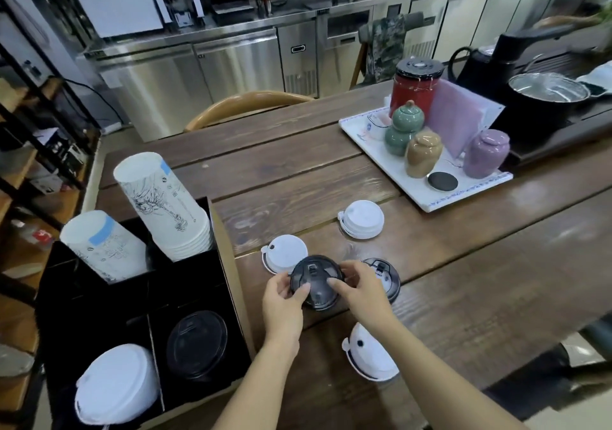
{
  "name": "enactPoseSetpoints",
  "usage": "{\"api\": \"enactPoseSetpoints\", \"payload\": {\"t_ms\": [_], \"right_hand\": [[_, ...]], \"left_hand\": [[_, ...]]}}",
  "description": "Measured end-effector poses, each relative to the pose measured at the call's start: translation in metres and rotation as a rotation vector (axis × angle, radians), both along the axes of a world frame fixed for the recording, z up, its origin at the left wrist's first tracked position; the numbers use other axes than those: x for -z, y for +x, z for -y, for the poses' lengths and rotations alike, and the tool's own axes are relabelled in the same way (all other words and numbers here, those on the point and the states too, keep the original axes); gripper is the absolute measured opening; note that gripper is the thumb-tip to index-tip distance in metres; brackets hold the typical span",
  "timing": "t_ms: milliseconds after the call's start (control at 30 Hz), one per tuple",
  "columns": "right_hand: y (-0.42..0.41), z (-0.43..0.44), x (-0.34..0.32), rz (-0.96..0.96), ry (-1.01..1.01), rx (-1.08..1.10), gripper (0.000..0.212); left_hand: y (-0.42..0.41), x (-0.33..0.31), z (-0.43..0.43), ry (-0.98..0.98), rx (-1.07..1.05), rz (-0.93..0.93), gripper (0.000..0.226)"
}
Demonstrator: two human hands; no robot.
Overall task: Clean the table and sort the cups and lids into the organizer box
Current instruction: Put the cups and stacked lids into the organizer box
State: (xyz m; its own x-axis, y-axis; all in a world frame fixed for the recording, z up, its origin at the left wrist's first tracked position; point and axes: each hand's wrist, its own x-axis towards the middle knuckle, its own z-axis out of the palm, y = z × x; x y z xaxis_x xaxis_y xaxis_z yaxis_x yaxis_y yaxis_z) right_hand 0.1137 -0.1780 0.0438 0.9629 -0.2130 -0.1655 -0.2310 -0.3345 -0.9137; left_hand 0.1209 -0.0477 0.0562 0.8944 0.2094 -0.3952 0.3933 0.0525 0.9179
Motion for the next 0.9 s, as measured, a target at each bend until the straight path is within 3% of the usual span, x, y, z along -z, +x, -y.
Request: {"api": "enactPoseSetpoints", "payload": {"t_ms": [233,333,467,600,733,900], "right_hand": [[-0.013,0.058,-0.01,0.015,0.171,0.212,0.017],[-0.017,0.076,-0.012,-0.028,0.141,0.24,0.032],[-0.019,0.089,-0.009,-0.099,0.087,0.265,0.038],[-0.016,0.091,-0.001,-0.158,-0.015,0.242,0.036],[-0.012,0.092,0.007,-0.198,0.023,0.228,0.039],[-0.011,0.099,0.016,-0.254,0.006,0.19,0.038]], "left_hand": [[0.015,-0.013,0.054,-0.005,0.149,-0.028,0.043],[0.02,-0.012,0.073,0.05,0.214,-0.02,0.034],[0.024,-0.006,0.088,0.139,0.296,-0.002,0.018],[0.026,0.004,0.092,0.208,0.297,-0.034,0.019],[0.025,0.012,0.092,0.254,0.296,-0.079,0.03],[0.023,0.019,0.096,0.269,0.311,-0.091,0.027]]}}
